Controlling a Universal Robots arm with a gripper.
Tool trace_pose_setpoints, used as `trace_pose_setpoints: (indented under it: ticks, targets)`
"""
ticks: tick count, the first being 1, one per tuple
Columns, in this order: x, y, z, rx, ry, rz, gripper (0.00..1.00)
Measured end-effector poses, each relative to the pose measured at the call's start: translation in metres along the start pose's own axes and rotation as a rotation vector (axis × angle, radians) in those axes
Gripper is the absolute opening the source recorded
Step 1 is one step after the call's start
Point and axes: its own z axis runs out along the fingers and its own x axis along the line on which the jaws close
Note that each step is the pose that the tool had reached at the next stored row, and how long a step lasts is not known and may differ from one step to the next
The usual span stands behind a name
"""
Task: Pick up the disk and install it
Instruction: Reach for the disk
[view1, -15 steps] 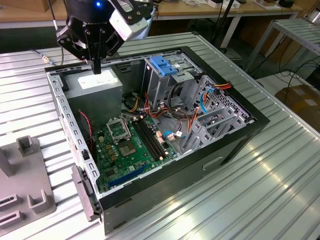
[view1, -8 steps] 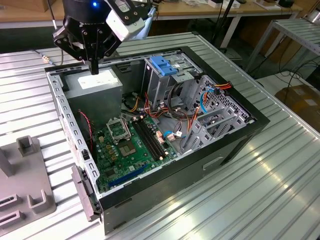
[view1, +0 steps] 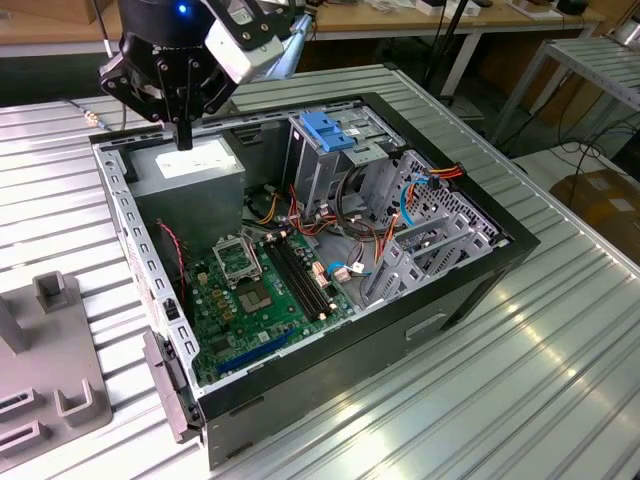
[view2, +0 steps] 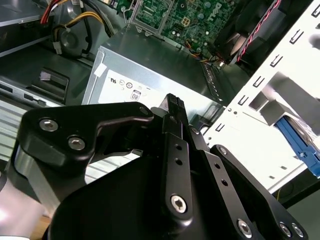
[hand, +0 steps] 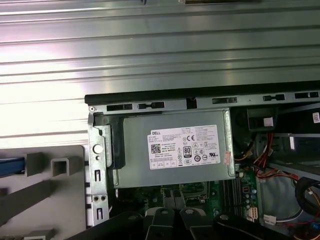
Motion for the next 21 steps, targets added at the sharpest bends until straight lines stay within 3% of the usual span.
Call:
trace_pose_setpoints:
  ticks: [21]
  targets:
    - [0.0138,-0.0010,0.0001,0.0000,0.0000,0.000,0.11]
